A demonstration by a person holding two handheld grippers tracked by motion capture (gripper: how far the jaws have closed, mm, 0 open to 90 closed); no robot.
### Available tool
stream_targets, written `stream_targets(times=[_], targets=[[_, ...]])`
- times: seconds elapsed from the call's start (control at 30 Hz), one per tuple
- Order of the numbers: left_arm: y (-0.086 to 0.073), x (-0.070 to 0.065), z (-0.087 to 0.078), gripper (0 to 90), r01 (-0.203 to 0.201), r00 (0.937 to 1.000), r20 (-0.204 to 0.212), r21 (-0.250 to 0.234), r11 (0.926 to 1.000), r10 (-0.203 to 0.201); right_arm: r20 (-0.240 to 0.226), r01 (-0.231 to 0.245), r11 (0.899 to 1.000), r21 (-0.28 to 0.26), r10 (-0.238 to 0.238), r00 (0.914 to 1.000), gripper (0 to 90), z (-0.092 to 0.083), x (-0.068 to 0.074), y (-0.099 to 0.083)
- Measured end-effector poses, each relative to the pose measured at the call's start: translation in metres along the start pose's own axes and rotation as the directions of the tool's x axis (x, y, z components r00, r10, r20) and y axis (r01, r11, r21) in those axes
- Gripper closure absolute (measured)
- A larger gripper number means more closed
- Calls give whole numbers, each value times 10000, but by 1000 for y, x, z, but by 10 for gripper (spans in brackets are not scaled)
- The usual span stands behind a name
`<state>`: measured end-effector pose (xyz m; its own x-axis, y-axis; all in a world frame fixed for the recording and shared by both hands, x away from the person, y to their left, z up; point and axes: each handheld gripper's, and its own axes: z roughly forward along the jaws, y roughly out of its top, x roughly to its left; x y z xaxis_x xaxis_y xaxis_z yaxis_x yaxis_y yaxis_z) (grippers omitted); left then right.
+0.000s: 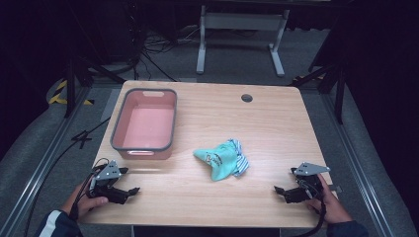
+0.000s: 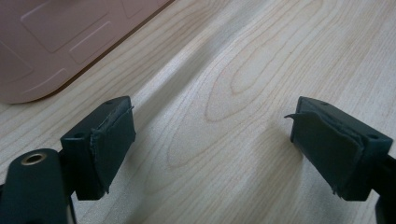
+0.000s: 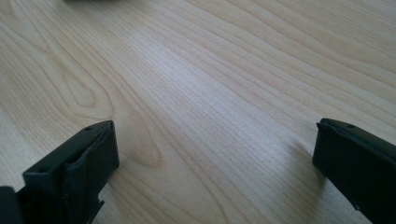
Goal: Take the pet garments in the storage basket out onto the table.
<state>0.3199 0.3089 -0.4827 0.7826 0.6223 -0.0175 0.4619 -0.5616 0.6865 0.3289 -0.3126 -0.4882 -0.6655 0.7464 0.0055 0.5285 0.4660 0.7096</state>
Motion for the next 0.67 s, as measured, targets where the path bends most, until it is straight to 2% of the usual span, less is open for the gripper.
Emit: stream_targets(times=[0.67], targets=[[1,0,1,120,73,10000,-22,3,10000,-73,0,3,10000,-1,-3,10000,5,0,0,0]])
